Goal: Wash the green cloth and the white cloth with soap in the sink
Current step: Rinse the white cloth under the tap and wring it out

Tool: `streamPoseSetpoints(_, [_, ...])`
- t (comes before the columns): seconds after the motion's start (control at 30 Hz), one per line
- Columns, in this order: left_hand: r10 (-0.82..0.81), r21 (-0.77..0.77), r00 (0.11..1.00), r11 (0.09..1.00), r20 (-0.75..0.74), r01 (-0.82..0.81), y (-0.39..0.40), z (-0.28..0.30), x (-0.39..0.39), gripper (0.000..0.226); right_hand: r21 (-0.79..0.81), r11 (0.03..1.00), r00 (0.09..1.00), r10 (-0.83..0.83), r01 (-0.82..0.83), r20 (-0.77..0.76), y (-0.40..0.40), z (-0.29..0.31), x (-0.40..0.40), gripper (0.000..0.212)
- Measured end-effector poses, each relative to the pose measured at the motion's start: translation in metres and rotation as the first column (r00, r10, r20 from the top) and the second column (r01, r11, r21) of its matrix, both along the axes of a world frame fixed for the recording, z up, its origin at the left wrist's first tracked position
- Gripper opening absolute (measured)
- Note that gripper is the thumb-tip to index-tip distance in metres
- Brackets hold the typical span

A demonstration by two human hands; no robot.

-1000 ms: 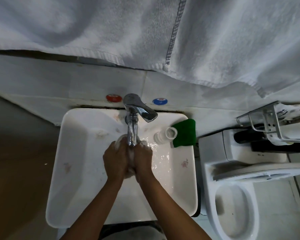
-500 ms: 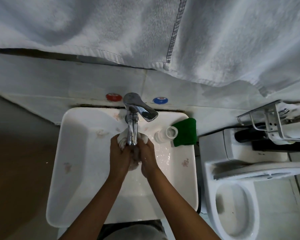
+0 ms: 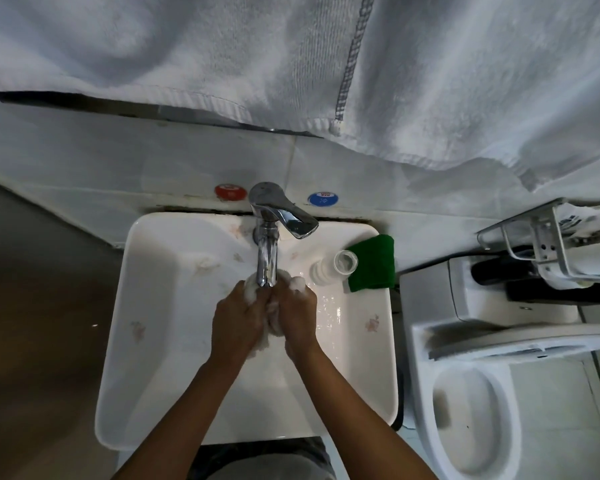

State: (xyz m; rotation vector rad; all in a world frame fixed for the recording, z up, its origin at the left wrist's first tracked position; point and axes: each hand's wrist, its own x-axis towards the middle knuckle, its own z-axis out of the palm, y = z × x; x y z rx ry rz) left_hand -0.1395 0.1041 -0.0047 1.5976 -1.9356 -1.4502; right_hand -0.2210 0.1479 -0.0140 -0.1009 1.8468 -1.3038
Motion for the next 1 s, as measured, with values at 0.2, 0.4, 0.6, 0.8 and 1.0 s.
streamPoseSetpoints(0.2, [0.065, -0.145, 0.998, 0.987, 0.013, -0.063, 0.000, 0.002, -0.012, 0.026, 0.008, 0.993, 0.992, -0.118, 0.118, -0.052, 0.001, -0.002, 0.014, 0.028])
streamPoseSetpoints(0.4, [0.301, 0.102, 0.938, 0.952, -0.171, -0.288, 0.002, 0.003, -0.016, 0.047, -0.065, 0.997, 0.994, -0.047, 0.041, -0.102, -0.005, -0.003, 0.015, 0.016])
streamPoseSetpoints(0.6, [0.342, 0.187, 0.869, 0.938, -0.358, -0.292, -0.007, 0.003, -0.017, 0.013, -0.200, 0.979, 0.999, 0.040, -0.032, 0.035, 0.001, -0.003, 0.014, 0.031])
streamPoseSetpoints(0.8, [0.390, 0.340, 0.854, 0.900, -0.345, -0.273, -0.009, -0.006, -0.011, 0.036, -0.312, 0.932, 0.983, 0.180, -0.183, -0.041, 0.012, -0.005, 0.021, 0.029])
streamPoseSetpoints(1.0, [0.275, 0.250, 0.897, 0.949, -0.347, -0.195, -0.012, -0.002, 0.008, 0.015, -0.424, 0.905, 0.972, 0.124, -0.027, 0.202, 0.009, -0.002, 0.016, 0.020])
